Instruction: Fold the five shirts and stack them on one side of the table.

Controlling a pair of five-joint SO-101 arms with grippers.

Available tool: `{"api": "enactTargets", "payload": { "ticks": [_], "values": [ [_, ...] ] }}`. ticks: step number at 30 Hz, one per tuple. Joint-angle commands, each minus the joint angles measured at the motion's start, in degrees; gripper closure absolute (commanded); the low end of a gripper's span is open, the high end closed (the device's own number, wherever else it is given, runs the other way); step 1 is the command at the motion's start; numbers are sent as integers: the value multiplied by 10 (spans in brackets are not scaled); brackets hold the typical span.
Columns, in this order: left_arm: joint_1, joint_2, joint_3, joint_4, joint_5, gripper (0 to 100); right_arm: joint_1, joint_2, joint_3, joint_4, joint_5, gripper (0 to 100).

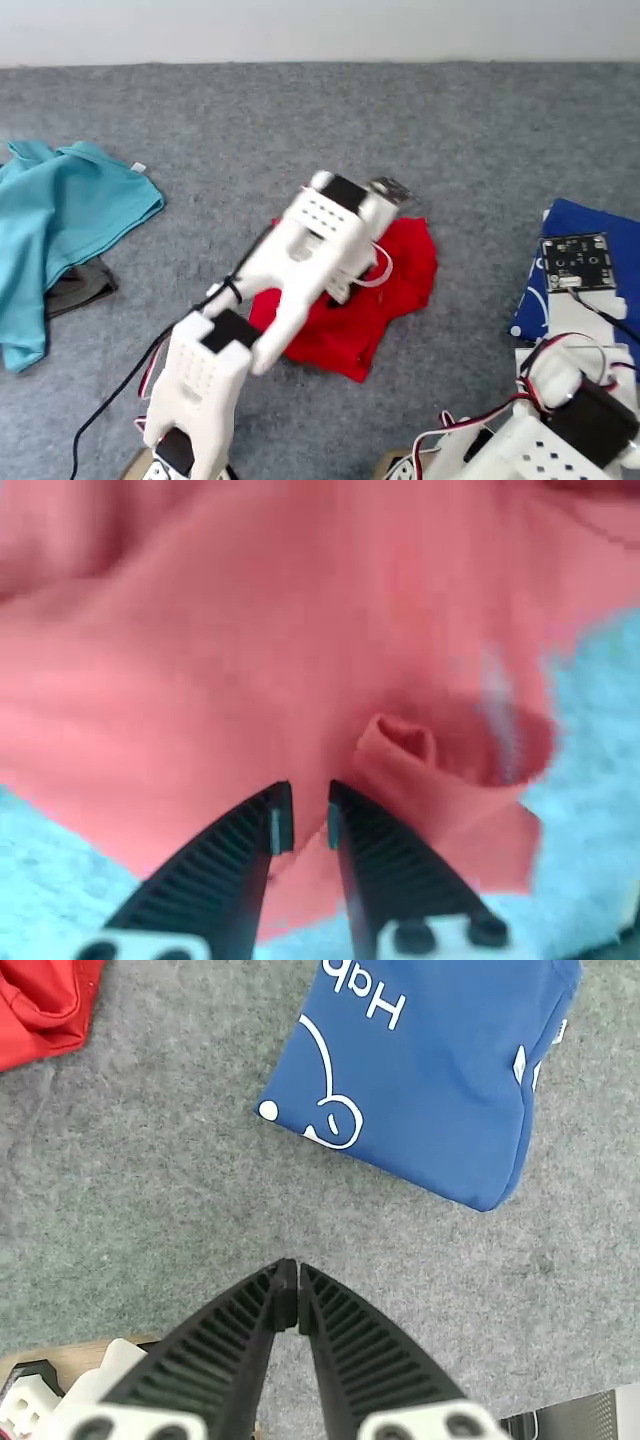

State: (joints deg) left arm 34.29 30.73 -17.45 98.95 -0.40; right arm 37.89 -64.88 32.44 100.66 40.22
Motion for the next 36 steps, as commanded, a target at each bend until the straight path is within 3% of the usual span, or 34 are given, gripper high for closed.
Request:
{"api": "enactTargets", "payload": {
  "ticks": [1, 14, 20, 29, 36],
  "values": [
    [43, -91, 56, 16, -1, 928, 6, 4, -2, 22, 0, 983],
    [53, -326, 327, 16, -84, 928, 3, 4, -2, 22, -1, 983],
    [-14, -396, 291, -35, -52, 928, 2, 4, -2, 21, -1, 983],
    [7, -277, 273, -142, -34, 928, 2, 9, -2, 18, 2, 983],
    [142, -180, 276, -98, -33, 928, 2, 8, -2, 18, 4, 983]
  ]
}}
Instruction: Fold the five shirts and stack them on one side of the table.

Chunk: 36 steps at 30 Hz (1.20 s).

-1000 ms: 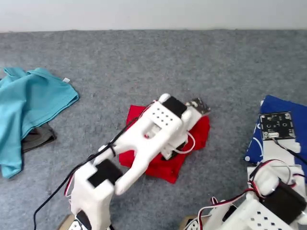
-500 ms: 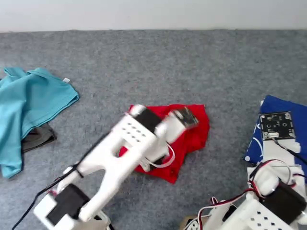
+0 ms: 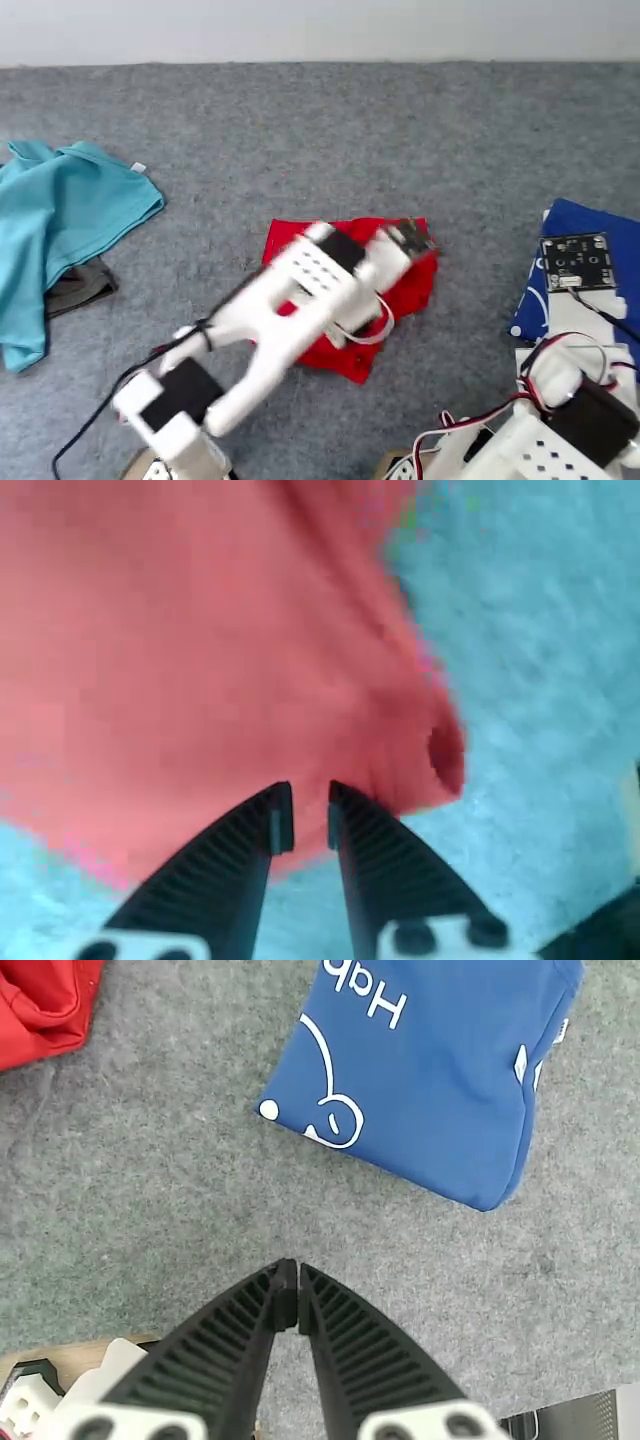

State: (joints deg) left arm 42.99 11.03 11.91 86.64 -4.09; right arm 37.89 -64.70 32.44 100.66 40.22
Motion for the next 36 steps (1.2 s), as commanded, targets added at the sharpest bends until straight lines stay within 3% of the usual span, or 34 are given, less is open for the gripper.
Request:
{"api": "enactTargets", "payload": {
  "ticks": [1, 7, 17, 21, 29, 33, 36],
  "values": [
    [72, 24, -17, 33, 4, 928, 2, 7, -2, 17, 4, 983],
    [74, 33, -36, 46, 4, 929, 2, 7, -2, 17, 4, 983],
    [-96, -109, -159, 139, 7, 968, -4, 8, -3, 20, 0, 983],
    [-172, -226, -135, 139, 7, 968, -62, 9, -3, 22, -16, 983],
    [-293, -454, -15, 139, 4, 968, -262, 107, -6, 18, -178, 983],
    [-386, -545, 31, 138, -3, 968, -362, 183, -33, 0, -280, 983],
    [-465, -602, 58, 138, -47, 968, -423, 236, -46, -43, -331, 983]
  ]
}}
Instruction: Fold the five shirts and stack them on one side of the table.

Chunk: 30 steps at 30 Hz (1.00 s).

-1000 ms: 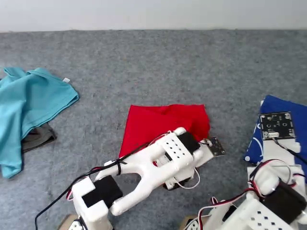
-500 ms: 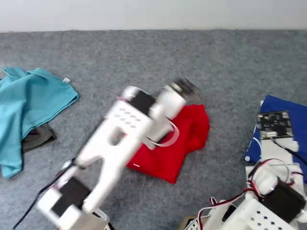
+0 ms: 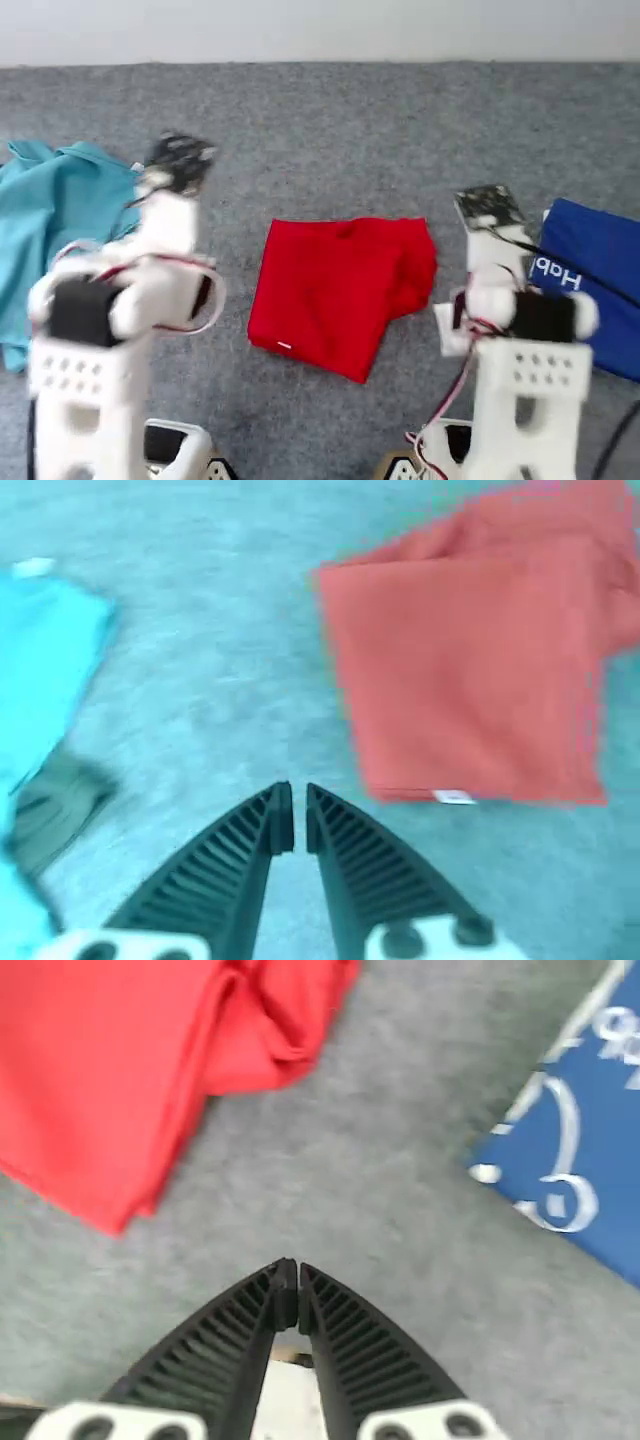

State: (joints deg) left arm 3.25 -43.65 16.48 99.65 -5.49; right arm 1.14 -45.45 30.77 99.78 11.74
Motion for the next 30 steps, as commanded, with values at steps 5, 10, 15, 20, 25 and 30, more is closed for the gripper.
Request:
{"api": "enactTargets", "payload": {
  "ticks": [5, 10, 15, 20, 25, 30],
  "values": [
    [-207, -124, 60, 7, -109, 968, -126, 125, -33, -132, -53, 983],
    [-334, -153, 103, -18, -169, 968, -147, 202, -33, -228, -91, 963],
    [-438, -153, 129, -52, -201, 968, -148, 283, -95, -233, -135, 853],
    [-483, -153, 151, -62, -216, 968, -146, 361, -167, -231, -138, 873],
    [-488, -153, 174, -62, -215, 970, -148, 415, -196, -231, -139, 872],
    [-490, -154, 181, -62, -216, 986, -148, 442, -194, -231, -145, 872]
  ]
}}
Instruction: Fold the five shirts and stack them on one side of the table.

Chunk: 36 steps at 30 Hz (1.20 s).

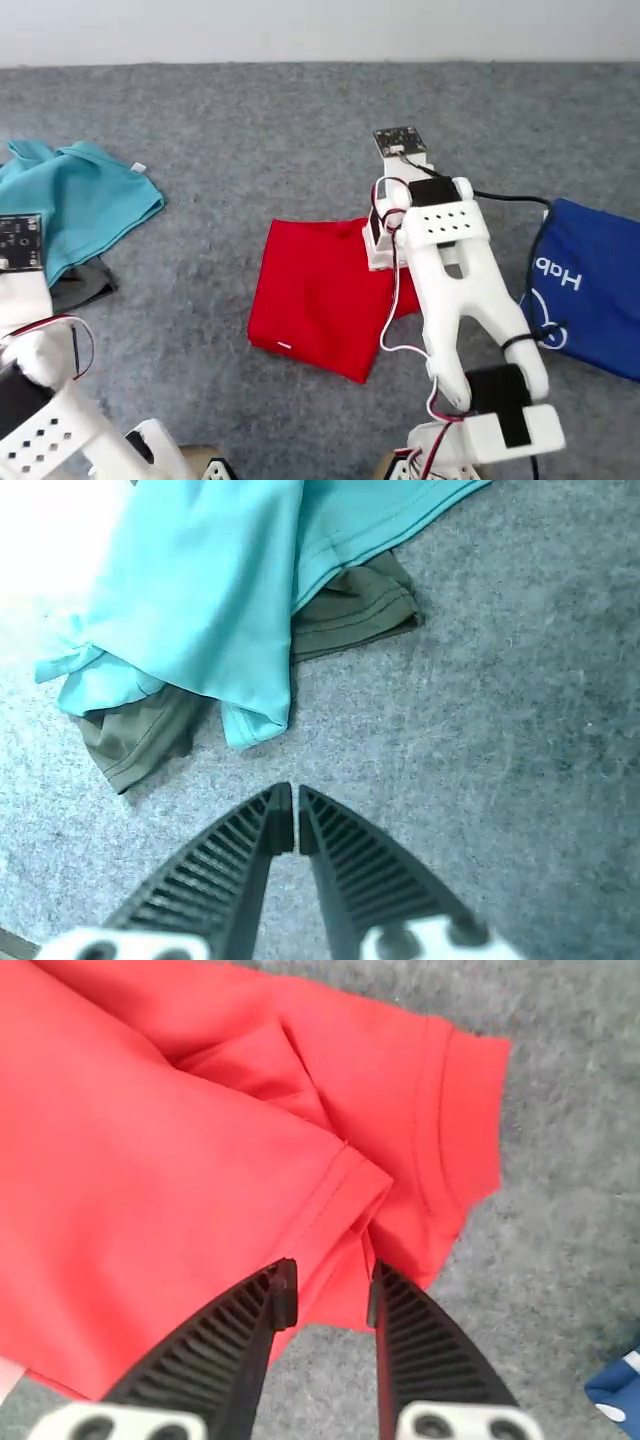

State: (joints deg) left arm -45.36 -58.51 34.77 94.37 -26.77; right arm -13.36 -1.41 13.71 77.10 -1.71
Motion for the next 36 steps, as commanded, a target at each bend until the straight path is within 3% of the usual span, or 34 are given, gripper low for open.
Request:
{"api": "enactTargets", "payload": {
  "ticks": [1, 13, 36],
  "values": [
    [-4, -5, -2, -9, -4, 986, -3, 5, -23, -3, -20, 873],
    [-4, -6, -2, -7, -2, 986, -36, 67, -26, -8, -46, 873],
    [-14, -8, -6, -1, -1, 986, -26, 108, -100, -73, -19, 869]
  ]
}}
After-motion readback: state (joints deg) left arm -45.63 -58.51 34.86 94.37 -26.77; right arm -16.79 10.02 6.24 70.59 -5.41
